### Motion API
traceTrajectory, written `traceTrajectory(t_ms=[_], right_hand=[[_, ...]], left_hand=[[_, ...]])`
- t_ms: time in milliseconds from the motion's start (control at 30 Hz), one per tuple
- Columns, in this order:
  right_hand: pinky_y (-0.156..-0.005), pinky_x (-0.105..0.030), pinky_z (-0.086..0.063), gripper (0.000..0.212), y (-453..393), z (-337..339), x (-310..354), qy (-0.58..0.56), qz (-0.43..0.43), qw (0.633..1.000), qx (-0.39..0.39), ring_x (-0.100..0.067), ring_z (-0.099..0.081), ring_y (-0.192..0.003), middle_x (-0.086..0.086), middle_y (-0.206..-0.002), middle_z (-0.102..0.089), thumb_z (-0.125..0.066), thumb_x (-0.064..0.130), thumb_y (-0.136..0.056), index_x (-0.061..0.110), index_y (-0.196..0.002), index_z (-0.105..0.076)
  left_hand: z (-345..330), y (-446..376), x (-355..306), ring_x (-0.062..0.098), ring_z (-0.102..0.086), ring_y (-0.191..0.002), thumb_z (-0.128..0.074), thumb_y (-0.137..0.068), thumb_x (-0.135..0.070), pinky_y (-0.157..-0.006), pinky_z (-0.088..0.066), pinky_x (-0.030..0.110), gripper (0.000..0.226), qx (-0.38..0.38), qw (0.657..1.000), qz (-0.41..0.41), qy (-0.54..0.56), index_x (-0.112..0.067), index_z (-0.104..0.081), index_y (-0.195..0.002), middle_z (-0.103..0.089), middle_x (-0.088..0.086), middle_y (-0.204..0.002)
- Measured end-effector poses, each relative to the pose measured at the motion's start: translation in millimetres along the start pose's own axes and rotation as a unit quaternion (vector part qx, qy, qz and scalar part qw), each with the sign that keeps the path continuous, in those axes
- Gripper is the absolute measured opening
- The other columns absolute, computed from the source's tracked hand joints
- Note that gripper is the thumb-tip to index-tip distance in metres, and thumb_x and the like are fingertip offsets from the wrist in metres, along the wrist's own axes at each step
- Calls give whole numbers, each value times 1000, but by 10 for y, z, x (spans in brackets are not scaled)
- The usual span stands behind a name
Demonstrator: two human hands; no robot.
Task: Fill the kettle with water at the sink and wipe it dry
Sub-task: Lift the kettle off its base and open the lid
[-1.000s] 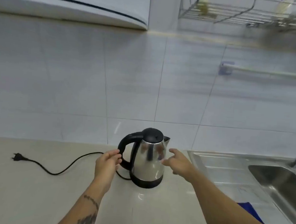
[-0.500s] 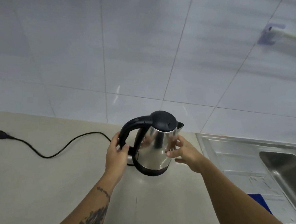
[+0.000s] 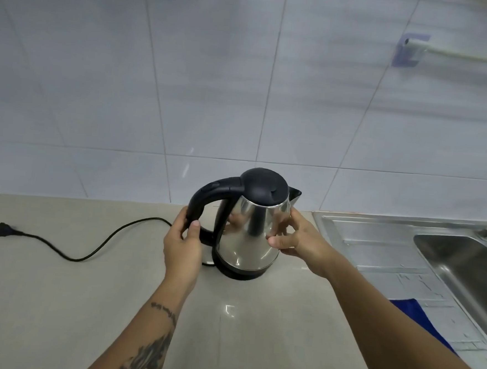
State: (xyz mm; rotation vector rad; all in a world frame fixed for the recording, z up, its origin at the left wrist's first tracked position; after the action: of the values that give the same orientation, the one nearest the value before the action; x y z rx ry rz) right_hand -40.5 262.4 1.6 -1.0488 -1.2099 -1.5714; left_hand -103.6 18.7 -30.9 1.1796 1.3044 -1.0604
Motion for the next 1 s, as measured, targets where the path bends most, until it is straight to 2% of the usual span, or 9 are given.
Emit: traceTrajectory(t_ms=[133, 233, 367, 467, 533, 667, 833, 933, 1000], right_hand=[[-102, -51, -51, 60, 351, 25, 19, -7, 10, 1000, -18, -27, -65, -121, 14, -88, -66, -80, 11, -63, 14, -118, -56], [-102, -54, -50, 63, 638, 28, -56, -9, 10, 1000, -21, -27, -65, -121, 15, -86, -68, -79, 14, -62, 13, -120, -54], [-97, -50, -50, 64, 1001, -37, -273, -35, -1, 999, -20, -26, -64, -120, 21, -81, -70, -77, 12, -60, 6, -118, -50], [-92, -46, -51, 53, 1220, -115, -471, -49, -11, 999, -22, -23, -66, -118, 18, -90, -73, -79, 12, -60, 19, -107, -57], [-92, -45, -52, 58, 1349, -166, -595, -62, -15, 998, -25, -21, -68, -117, 14, -97, -76, -80, 11, -59, 20, -113, -58], [-81, -30, -51, 57, 1587, -169, -767, -89, -3, 995, -34, -20, -73, -107, 3, -92, -75, -80, -4, -69, 23, -114, -59], [-91, -34, -51, 61, 1796, -83, -912, -100, 4, 995, -26, -16, -75, -104, 9, -85, -76, -75, -10, -77, 26, -124, -58], [-109, -50, -46, 46, 1858, -40, -990, -90, 10, 996, -21, -24, -70, -115, 13, -90, -74, -78, -2, -75, 19, -111, -59], [-111, -55, -45, 39, 1876, -26, -1017, -75, 19, 997, -14, -28, -68, -118, 14, -95, -73, -78, 2, -75, 23, -103, -61]], left_hand=[[67, 226, -86, 15, -63, -108, -52, -98, -17, -105, -48, 50, 41, 22, 999, -22, 12, -50, -64, -117, -71, -7, -117], [118, 479, -13, 12, -63, -115, -53, -97, -17, -105, -48, 45, 42, 38, 999, -10, 21, -53, -64, -115, -70, -12, -119], [265, 842, 214, 11, -59, -123, -54, -95, -22, -108, -45, 45, 41, 44, 999, 20, 20, -46, -62, -127, -66, -15, -129], [377, 1108, 294, 9, -61, -121, -51, -98, -15, -107, -46, 45, 47, 47, 998, 29, 12, -57, -65, -113, -69, -21, -121], [436, 1265, 333, 9, -62, -118, -50, -99, -12, -106, -47, 45, 53, 46, 998, 35, 3, -62, -65, -105, -70, -26, -114], [489, 1543, 373, 12, -63, -118, -49, -99, -11, -106, -47, 46, 56, 30, 999, 40, -10, -65, -65, -101, -71, -26, -111], [407, 1857, 336, 8, -61, -118, -45, -100, -9, -108, -45, 43, 61, 7, 999, 42, -31, -67, -64, -97, -69, -31, -109], [423, 1932, 429, 12, -60, -119, -43, -101, -9, -109, -44, 44, 62, -8, 998, 58, -34, -67, -64, -94, -68, -26, -112], [454, 1981, 491, 16, -58, -122, -43, -102, -10, -111, -42, 46, 54, -12, 997, 72, -38, -60, -64, -102, -66, -20, -117]])
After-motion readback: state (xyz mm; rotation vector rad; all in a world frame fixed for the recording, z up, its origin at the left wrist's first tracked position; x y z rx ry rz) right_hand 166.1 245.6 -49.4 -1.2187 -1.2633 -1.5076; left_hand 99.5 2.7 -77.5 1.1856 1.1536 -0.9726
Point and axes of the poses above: each hand's wrist, its own y-axis away from the middle knuckle, its own z-axis out of the back of the hand, x = y × z, the point moved 8 cm from there along -y, towards the middle knuckle
